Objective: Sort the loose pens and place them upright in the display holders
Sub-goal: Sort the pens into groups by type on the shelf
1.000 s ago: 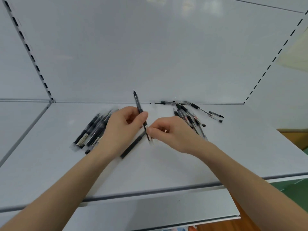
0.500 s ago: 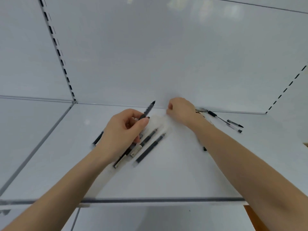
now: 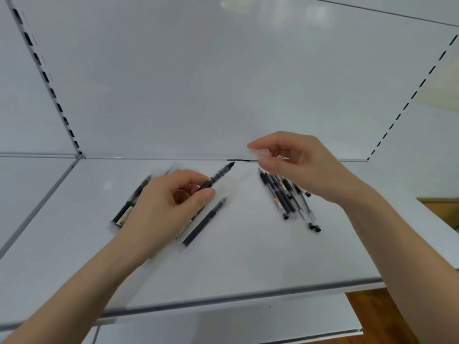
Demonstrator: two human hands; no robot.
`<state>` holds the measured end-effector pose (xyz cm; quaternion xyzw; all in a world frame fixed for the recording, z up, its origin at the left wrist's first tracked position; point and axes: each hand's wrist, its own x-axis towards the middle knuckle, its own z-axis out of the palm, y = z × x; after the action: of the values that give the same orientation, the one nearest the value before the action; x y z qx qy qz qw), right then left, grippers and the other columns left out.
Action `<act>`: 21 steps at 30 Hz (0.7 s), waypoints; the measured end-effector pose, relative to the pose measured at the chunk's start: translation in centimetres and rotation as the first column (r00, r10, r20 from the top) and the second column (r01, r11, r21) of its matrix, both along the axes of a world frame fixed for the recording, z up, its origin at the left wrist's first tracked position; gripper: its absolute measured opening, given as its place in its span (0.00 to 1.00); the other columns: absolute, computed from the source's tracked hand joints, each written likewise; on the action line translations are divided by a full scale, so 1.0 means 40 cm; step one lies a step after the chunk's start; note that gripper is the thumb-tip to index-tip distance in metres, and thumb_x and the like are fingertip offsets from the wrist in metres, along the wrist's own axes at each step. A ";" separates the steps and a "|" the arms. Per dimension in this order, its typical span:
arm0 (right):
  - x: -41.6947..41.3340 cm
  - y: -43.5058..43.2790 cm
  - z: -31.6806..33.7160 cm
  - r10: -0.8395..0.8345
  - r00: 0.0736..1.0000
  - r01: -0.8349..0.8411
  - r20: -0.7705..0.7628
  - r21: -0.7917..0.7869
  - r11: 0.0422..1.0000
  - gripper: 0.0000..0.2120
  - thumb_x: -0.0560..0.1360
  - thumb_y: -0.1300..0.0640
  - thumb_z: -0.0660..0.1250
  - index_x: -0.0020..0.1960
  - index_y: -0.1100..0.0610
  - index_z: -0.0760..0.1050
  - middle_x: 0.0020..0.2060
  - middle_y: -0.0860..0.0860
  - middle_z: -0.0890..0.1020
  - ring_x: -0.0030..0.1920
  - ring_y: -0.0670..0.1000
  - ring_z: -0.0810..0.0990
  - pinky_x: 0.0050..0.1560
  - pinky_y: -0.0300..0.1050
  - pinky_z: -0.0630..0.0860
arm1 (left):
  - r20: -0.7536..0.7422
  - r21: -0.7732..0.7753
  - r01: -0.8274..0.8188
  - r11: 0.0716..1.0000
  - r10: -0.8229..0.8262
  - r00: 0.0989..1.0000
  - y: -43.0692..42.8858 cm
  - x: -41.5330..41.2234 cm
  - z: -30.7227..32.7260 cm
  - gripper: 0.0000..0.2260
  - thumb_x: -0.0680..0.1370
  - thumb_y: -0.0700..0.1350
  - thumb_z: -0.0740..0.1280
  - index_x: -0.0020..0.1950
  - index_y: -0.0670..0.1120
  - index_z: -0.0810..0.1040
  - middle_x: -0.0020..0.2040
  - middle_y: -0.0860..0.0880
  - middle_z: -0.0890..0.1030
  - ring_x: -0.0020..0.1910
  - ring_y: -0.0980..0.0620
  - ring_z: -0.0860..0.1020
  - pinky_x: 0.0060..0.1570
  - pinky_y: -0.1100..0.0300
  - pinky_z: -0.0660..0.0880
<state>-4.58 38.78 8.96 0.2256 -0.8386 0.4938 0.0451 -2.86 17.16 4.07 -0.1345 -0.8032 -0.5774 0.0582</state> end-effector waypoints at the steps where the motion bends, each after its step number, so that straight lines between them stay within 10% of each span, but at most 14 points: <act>1: 0.007 0.003 0.002 0.000 1.000 0.000 -0.006 0.001 1.000 0.13 0.75 0.64 0.65 0.48 0.45 0.77 0.34 0.37 0.78 0.38 0.38 0.75 0.42 0.30 0.71 | -0.010 -0.002 0.006 1.000 -0.006 1.000 0.000 0.003 0.003 0.06 0.72 0.43 0.70 0.38 0.54 0.80 0.31 0.57 0.76 0.29 0.60 0.70 0.31 0.73 0.67; 15: 0.041 -0.008 0.002 -0.010 0.999 0.015 -0.031 0.166 0.986 0.17 0.74 0.62 0.66 0.47 0.38 0.77 0.43 0.37 0.78 0.45 0.40 0.75 0.50 0.42 0.74 | -0.047 -0.098 0.078 0.992 -0.083 0.995 0.007 0.036 0.022 0.06 0.72 0.42 0.69 0.37 0.52 0.80 0.35 0.51 0.77 0.28 0.59 0.70 0.30 0.74 0.66; 21: 0.069 -0.020 -0.009 0.016 0.999 -0.019 0.045 0.078 0.997 0.14 0.75 0.65 0.65 0.47 0.46 0.78 0.39 0.40 0.81 0.41 0.38 0.78 0.44 0.31 0.74 | -0.046 -0.126 0.102 0.987 -0.109 0.993 0.014 0.043 0.016 0.05 0.72 0.42 0.69 0.37 0.50 0.80 0.31 0.53 0.75 0.28 0.60 0.70 0.30 0.73 0.65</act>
<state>-1.83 37.98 8.59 0.2234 -0.8562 0.4657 0.0132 -1.13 17.72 4.72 -0.1952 -0.8273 -0.5252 0.0404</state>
